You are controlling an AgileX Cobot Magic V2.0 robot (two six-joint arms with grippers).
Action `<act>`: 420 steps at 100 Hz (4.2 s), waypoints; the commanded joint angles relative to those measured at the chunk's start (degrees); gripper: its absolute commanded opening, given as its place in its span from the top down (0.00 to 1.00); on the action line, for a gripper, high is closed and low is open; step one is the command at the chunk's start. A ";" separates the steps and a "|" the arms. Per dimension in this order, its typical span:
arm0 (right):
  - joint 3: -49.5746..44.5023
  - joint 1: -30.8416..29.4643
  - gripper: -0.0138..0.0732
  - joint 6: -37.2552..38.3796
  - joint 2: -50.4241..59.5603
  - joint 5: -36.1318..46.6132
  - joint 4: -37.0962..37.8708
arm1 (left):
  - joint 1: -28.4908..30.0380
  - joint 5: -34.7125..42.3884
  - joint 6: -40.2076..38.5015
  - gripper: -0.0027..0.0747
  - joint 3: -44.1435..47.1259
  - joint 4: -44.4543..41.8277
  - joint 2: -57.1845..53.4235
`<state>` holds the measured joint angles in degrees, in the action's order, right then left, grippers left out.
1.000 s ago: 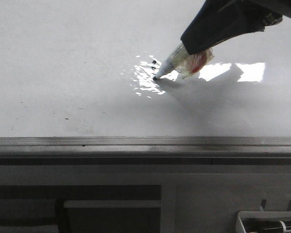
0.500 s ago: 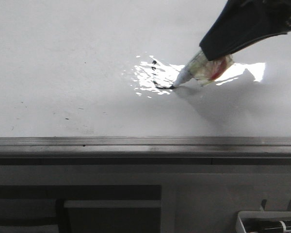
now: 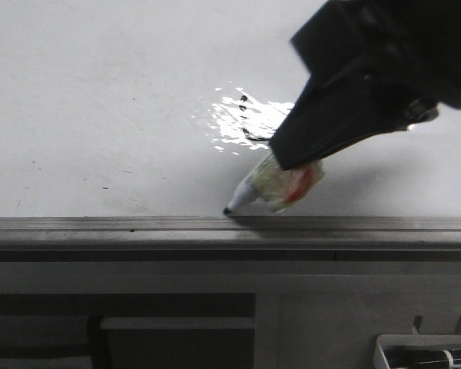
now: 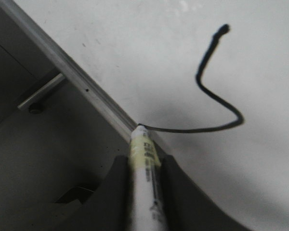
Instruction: Write number 5 on whiteboard
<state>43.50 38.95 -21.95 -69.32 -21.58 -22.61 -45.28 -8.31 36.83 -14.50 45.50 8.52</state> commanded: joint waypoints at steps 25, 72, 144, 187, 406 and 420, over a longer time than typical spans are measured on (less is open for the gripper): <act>5.88 1.03 0.91 -0.03 6.65 3.55 3.05 | 0.20 3.69 -0.33 0.99 -1.55 0.96 0.47; 5.88 -5.41 0.91 -0.03 5.26 7.17 4.38 | 0.20 4.96 -0.33 0.99 -1.55 0.96 0.47; 5.44 -10.68 0.91 0.10 3.10 3.70 4.13 | 0.20 4.96 -0.33 0.99 -1.55 0.96 0.47; 4.94 -15.59 0.91 1.30 7.41 0.78 4.01 | 0.20 4.96 -0.33 0.99 -1.55 0.96 0.47; 5.16 13.35 0.91 -18.17 14.90 -6.13 7.02 | -9.38 -13.64 14.89 0.99 -32.98 -8.91 56.70; 5.16 13.35 0.75 -18.17 15.02 -4.55 6.90 | -9.38 -13.64 14.37 0.99 -32.84 -7.87 56.70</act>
<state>47.05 52.39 -39.34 -54.75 -31.64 -14.49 -54.46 -25.58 53.52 -45.45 34.14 66.12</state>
